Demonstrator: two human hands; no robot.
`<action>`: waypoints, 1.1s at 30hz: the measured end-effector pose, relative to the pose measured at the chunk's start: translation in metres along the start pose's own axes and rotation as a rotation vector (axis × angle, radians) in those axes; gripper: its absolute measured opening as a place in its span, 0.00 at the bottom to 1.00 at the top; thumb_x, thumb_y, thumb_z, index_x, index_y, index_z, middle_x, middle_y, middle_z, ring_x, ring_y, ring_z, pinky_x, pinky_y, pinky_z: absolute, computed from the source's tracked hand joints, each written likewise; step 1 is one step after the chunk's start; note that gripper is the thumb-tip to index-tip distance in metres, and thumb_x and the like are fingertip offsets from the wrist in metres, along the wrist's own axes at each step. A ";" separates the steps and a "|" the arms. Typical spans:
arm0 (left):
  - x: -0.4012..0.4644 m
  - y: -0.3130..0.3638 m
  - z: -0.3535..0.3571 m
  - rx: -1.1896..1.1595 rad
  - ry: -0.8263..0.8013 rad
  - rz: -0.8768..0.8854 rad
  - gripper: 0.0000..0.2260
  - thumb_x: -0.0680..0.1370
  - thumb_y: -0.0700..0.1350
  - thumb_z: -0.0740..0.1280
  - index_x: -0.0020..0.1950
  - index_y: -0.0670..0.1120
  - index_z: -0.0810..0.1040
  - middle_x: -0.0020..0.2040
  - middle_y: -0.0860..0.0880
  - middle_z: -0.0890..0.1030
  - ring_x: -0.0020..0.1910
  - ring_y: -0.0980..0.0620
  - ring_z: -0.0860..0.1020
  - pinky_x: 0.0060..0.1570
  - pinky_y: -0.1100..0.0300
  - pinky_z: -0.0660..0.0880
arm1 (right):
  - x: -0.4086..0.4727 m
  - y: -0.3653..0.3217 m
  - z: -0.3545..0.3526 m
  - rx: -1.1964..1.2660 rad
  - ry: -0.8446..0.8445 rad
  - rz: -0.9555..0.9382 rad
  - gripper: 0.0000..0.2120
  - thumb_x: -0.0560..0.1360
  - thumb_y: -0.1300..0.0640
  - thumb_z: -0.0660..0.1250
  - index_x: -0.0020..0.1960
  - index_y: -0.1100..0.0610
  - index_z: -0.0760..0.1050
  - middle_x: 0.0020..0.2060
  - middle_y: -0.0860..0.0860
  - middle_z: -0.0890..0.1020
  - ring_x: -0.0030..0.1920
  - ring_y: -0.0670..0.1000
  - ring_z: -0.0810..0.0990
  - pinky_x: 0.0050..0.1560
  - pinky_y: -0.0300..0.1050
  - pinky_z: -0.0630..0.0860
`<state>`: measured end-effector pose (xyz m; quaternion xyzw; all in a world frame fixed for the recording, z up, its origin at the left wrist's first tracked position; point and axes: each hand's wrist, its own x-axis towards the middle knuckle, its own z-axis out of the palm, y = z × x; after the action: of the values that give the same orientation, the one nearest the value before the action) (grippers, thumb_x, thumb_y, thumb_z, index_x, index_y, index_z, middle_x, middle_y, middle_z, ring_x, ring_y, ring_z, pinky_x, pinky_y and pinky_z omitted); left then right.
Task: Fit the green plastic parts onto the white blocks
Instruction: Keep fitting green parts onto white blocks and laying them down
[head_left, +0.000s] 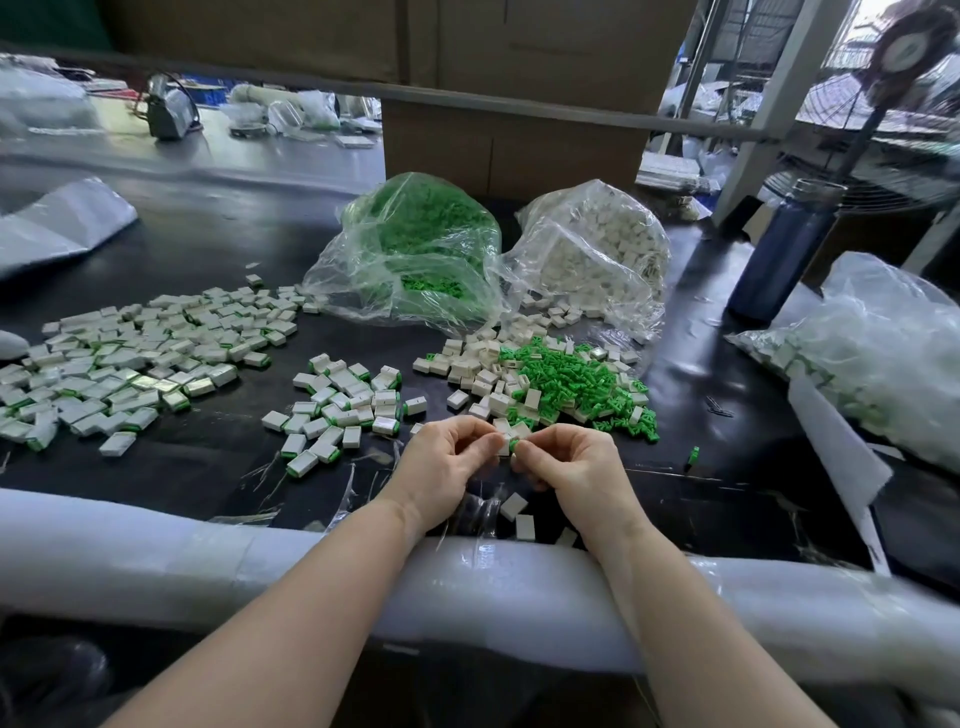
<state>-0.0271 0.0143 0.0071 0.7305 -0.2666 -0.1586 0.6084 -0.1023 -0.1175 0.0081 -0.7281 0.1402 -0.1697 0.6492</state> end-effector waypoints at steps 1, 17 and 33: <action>0.000 0.000 0.000 -0.010 -0.009 -0.007 0.06 0.77 0.42 0.66 0.42 0.49 0.79 0.39 0.46 0.82 0.39 0.51 0.80 0.44 0.57 0.80 | 0.000 0.000 0.000 -0.019 -0.002 -0.002 0.07 0.73 0.66 0.69 0.36 0.58 0.78 0.27 0.51 0.81 0.26 0.43 0.76 0.29 0.34 0.73; -0.002 0.001 0.001 0.128 -0.077 0.007 0.06 0.77 0.40 0.66 0.44 0.48 0.81 0.36 0.54 0.81 0.36 0.62 0.78 0.44 0.68 0.76 | 0.002 0.001 0.002 -0.183 -0.057 0.027 0.08 0.72 0.63 0.70 0.34 0.59 0.77 0.25 0.50 0.77 0.27 0.45 0.73 0.30 0.36 0.70; -0.002 0.001 0.007 0.128 -0.028 0.067 0.09 0.76 0.41 0.68 0.46 0.56 0.81 0.41 0.42 0.83 0.38 0.50 0.80 0.44 0.55 0.78 | -0.001 -0.004 0.001 -0.022 0.054 -0.050 0.04 0.70 0.68 0.71 0.38 0.62 0.78 0.30 0.55 0.81 0.29 0.47 0.79 0.29 0.35 0.75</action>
<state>-0.0328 0.0102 0.0063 0.7563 -0.3089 -0.1311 0.5616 -0.1026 -0.1161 0.0115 -0.7335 0.1411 -0.2039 0.6329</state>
